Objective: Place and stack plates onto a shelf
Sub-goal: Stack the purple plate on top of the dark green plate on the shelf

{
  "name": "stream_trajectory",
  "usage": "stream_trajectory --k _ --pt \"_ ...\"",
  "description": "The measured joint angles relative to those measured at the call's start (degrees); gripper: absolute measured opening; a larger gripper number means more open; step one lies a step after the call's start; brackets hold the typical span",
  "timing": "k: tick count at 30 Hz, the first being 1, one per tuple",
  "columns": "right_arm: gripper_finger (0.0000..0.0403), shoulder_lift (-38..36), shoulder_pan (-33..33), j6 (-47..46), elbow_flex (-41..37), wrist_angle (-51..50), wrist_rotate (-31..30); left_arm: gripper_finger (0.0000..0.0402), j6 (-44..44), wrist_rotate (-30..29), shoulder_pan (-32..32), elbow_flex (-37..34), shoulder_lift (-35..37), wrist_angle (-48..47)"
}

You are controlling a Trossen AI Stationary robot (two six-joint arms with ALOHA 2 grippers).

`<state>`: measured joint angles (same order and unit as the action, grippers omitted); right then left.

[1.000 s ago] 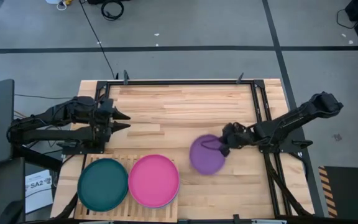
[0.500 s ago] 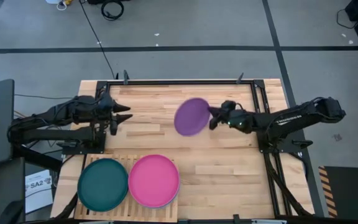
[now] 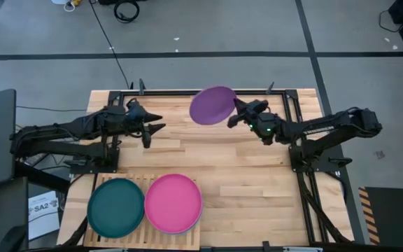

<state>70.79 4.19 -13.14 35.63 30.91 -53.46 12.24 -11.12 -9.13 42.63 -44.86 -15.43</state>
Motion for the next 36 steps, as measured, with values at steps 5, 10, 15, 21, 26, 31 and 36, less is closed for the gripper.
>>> stream_trajectory --k 5,10,15,21,26,31,36 --pt "0.0013 8.6 0.0 6.7 8.4 -0.1 -7.1 0.0176 0.0 -3.8 0.0 0.0 -4.3 6.3" --pt "0.0013 16.9 0.0 13.1 17.1 -0.1 -10.0 0.0176 0.0 -10.9 0.0 0.0 -7.2 9.5" --pt "0.0013 24.0 0.0 18.5 24.9 -0.2 -9.9 0.0176 0.0 -16.1 0.0 0.0 -9.0 10.5" --pt "0.0013 30.2 -1.0 22.7 32.1 -0.1 -10.0 0.0176 0.7 -25.2 0.0 0.0 -9.6 11.0" --pt "0.0013 32.4 -1.8 24.3 35.4 -0.2 -9.9 0.0176 0.6 -32.8 0.0 0.0 -9.6 11.0" --pt "0.0013 32.0 -2.2 25.3 35.5 -0.3 -10.4 0.0176 0.6 -34.4 0.0 0.0 -9.6 11.3" --pt "0.0013 32.0 -2.3 27.3 35.5 -0.5 -12.7 0.0176 0.6 -34.5 0.0 0.0 -9.5 12.0"
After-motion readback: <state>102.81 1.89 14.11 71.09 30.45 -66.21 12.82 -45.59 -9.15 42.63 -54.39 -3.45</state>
